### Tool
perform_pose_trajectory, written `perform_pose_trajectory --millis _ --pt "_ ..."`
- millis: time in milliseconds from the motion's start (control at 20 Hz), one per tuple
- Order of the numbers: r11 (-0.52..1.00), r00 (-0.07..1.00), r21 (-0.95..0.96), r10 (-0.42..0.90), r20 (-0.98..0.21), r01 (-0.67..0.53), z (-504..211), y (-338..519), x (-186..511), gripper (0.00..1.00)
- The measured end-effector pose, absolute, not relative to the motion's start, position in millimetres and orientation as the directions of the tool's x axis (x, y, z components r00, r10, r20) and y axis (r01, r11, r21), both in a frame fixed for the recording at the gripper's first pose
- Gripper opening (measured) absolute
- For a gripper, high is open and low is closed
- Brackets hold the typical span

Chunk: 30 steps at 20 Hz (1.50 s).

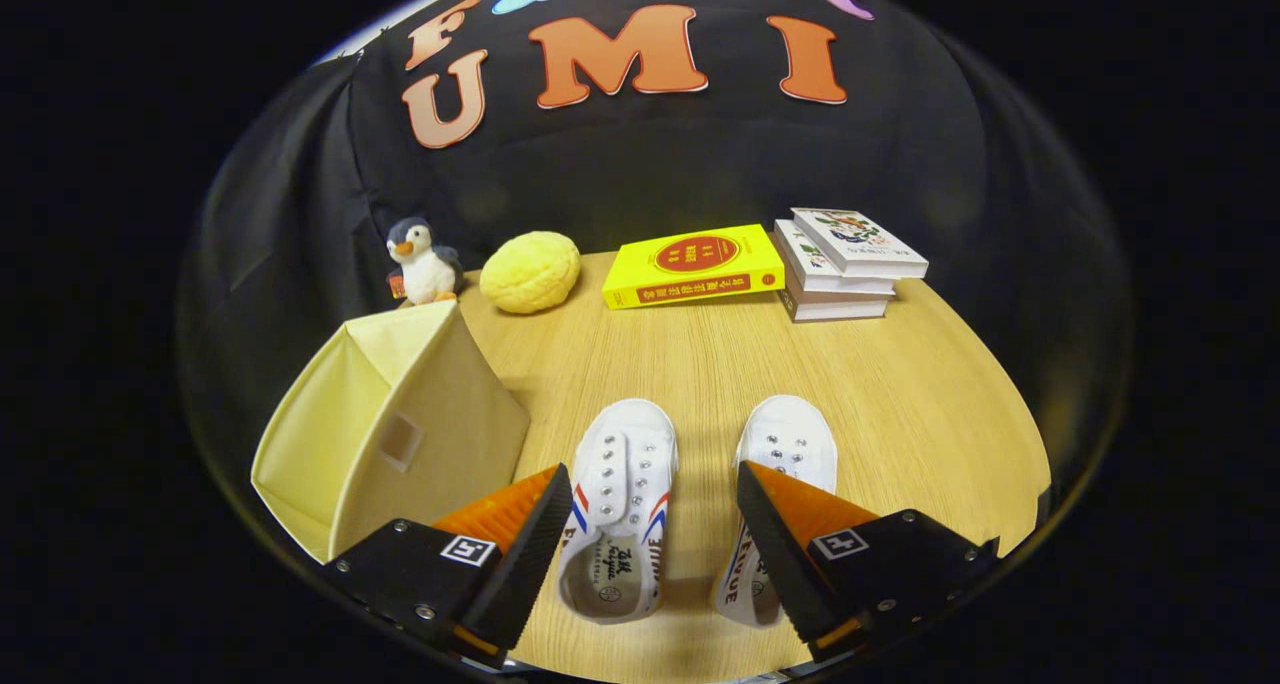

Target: Open the storage box then place both shoes into the box .Put the left shoe in first, then the right shoe, with the right side of both shoes facing outward in a uniform manner.

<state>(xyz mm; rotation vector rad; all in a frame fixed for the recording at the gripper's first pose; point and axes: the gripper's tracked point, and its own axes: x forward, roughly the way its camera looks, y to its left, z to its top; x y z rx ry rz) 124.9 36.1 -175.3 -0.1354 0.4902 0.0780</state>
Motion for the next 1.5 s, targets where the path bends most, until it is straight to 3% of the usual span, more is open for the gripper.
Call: perform_pose_trajectory --millis 100,550,800,900,950,1100,1150,1200,1250,1500 --pt "0.985 0.862 -0.134 0.027 -0.506 -0.11 -191.6 31.6 127.2 0.97" --pt "0.959 0.709 -0.17 0.043 -0.704 -0.227 -240.6 36.8 136.2 0.66" --pt "0.959 0.643 -0.153 0.038 -0.765 -0.239 -256.0 41.4 150.8 0.62" --pt "0.96 0.629 -0.145 0.04 -0.776 -0.239 -258.6 47.4 152.0 0.49" --pt "0.956 0.614 -0.152 0.036 -0.788 -0.251 -262.3 45.0 150.8 0.38" --pt "0.965 0.594 -0.11 0.056 -0.802 -0.239 -260.6 43.7 151.4 0.27" --pt "0.966 0.581 -0.082 0.078 -0.81 -0.244 -263.1 43.1 151.8 0.18" --pt "0.968 0.576 -0.05 0.104 -0.811 -0.245 -262.1 42.6 152.9 0.16" --pt "0.973 0.574 -0.013 0.125 -0.81 -0.231 -262.5 43.2 150.8 0.09" --pt "0.962 0.582 -0.017 0.151 -0.799 -0.273 -263.7 41.5 150.9 0.06"
